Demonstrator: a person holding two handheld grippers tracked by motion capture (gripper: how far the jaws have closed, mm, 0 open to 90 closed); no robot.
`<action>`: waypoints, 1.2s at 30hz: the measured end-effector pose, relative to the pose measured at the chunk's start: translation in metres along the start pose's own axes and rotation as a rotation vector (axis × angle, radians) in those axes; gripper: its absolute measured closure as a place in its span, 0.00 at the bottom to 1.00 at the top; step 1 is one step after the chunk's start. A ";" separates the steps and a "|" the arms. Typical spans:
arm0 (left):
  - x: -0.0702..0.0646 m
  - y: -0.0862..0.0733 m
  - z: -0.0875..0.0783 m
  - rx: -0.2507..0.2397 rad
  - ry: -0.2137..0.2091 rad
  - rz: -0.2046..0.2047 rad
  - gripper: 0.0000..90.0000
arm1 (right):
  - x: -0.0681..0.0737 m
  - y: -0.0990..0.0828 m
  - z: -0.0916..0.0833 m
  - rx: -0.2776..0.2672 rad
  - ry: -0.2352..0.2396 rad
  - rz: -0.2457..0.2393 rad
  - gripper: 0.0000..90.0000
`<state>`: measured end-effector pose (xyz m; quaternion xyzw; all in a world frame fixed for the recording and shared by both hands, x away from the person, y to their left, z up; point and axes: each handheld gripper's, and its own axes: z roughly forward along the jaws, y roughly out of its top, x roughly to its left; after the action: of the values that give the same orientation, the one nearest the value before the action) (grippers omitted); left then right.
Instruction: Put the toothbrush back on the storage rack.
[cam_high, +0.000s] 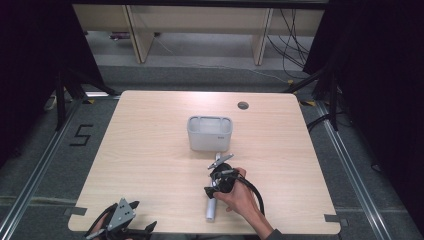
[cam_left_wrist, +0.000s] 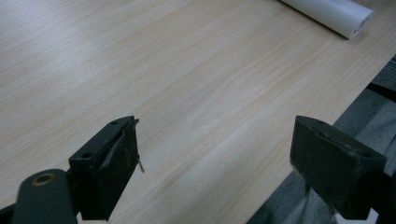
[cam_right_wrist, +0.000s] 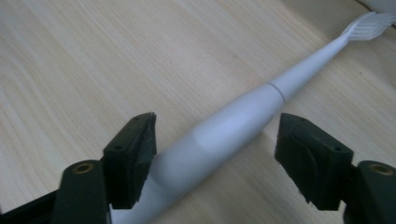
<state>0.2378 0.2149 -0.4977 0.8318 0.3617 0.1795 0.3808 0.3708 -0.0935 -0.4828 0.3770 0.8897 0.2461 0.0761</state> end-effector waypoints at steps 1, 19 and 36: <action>-0.001 0.000 0.001 -0.012 -0.001 -0.011 0.16 | 0.000 0.000 0.001 -0.004 0.000 -0.003 0.35; -0.001 -0.001 0.002 -0.024 0.001 -0.015 0.16 | -0.004 0.000 0.003 0.091 0.055 -0.037 0.60; -0.001 0.000 0.002 -0.025 -0.001 -0.018 0.16 | -0.001 0.019 0.006 0.283 0.046 -0.152 0.72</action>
<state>0.2384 0.2132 -0.4995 0.8238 0.3666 0.1801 0.3931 0.3861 -0.0807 -0.4786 0.3096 0.9430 0.1203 0.0202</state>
